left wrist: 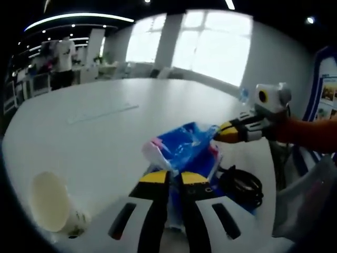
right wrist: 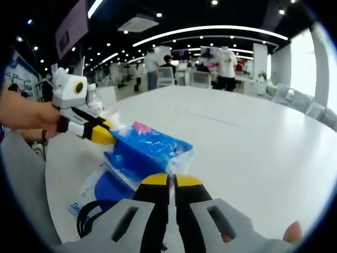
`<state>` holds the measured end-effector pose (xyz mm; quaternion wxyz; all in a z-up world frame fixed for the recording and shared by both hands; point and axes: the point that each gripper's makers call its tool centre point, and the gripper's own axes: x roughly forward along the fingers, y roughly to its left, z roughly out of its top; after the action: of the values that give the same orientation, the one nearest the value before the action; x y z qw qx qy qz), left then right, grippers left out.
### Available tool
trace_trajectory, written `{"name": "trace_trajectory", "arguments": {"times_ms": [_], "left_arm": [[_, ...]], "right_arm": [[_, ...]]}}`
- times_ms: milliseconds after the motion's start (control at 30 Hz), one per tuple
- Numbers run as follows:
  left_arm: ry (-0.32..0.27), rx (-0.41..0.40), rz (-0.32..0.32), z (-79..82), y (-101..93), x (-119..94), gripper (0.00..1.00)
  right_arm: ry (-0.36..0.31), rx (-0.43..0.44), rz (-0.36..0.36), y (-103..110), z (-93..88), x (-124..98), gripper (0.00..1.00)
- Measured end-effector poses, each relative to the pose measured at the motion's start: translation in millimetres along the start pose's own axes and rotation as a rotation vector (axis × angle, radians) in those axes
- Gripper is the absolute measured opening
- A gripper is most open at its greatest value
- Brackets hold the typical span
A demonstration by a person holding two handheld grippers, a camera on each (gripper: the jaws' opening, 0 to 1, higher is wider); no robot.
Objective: Arrange the tabletop items into an orderly group along one side of the table until the central work area is clear of visible clutter.
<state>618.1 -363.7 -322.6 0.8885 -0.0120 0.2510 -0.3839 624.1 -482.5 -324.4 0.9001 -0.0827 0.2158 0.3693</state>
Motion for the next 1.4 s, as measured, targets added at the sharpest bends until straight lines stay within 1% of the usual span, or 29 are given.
{"name": "trace_trajectory", "arguments": {"times_ms": [300,467,1100,1267,1400], "left_arm": [[-0.005,0.042,-0.026,20.9,-15.1,25.0,0.04],[-0.005,0.058,-0.043,27.2,-25.4,38.7,0.04],[0.006,0.052,-0.083,33.6,-61.3,89.3,0.03],[0.015,0.033,-0.096,30.6,-70.4,105.3,0.03],[0.021,0.015,-0.098,27.7,-74.1,116.0,0.03]], "right_arm": [[-0.014,0.002,-0.057,-28.9,2.9,-19.4,0.03],[-0.015,0.001,-0.086,-44.6,2.7,-29.6,0.03],[-0.003,0.015,-0.167,-92.6,-11.7,-64.4,0.02],[0.009,0.022,-0.183,-107.3,-20.8,-71.0,0.02],[0.015,0.030,-0.191,-116.1,-27.3,-73.1,0.02]]}}
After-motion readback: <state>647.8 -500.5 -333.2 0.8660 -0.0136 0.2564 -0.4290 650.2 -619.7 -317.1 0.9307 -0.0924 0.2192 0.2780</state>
